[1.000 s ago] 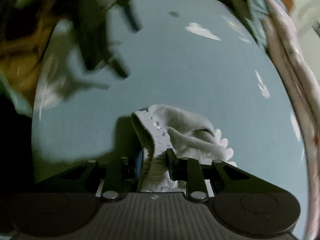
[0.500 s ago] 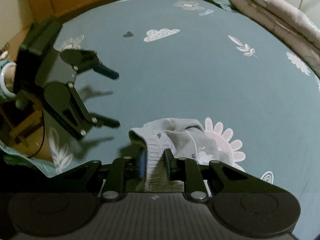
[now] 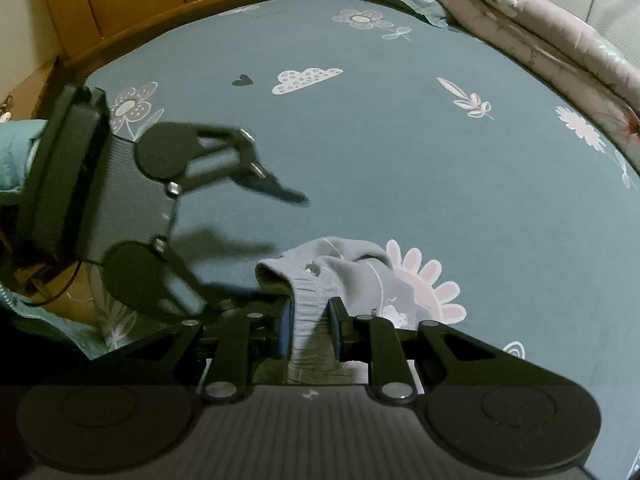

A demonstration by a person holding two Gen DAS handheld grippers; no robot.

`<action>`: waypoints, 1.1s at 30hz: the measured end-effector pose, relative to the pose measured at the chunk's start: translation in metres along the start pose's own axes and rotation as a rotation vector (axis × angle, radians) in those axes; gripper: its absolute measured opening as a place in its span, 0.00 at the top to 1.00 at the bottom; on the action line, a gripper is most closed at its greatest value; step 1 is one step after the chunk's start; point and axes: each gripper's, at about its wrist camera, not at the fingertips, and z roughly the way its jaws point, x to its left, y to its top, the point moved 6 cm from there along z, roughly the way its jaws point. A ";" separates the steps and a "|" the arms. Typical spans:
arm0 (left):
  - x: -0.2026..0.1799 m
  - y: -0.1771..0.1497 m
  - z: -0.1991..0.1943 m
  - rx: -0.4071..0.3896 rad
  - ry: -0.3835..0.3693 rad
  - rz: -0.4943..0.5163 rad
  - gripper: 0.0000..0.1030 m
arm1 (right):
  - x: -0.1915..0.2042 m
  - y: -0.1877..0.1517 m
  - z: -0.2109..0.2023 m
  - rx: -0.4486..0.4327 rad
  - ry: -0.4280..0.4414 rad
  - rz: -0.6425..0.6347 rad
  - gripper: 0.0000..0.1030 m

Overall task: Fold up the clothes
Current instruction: 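Grasp the garment's elastic hem with the right gripper while the left gripper grasps another edge, then lift the grey garment with both grippers and shake it open in the air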

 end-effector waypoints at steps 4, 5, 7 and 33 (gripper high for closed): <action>-0.006 0.015 -0.001 -0.049 -0.033 0.036 0.86 | -0.007 -0.003 -0.002 -0.007 -0.016 0.013 0.77; -0.005 0.018 -0.003 -0.062 -0.047 0.024 0.87 | -0.009 -0.004 -0.003 -0.011 -0.018 0.022 0.77; 0.001 0.023 -0.006 -0.079 -0.073 -0.020 0.91 | -0.012 -0.006 -0.005 -0.019 -0.019 0.040 0.77; 0.094 0.110 0.029 -0.020 -0.094 -0.247 0.93 | 0.006 -0.126 -0.028 -0.076 -0.239 0.046 0.67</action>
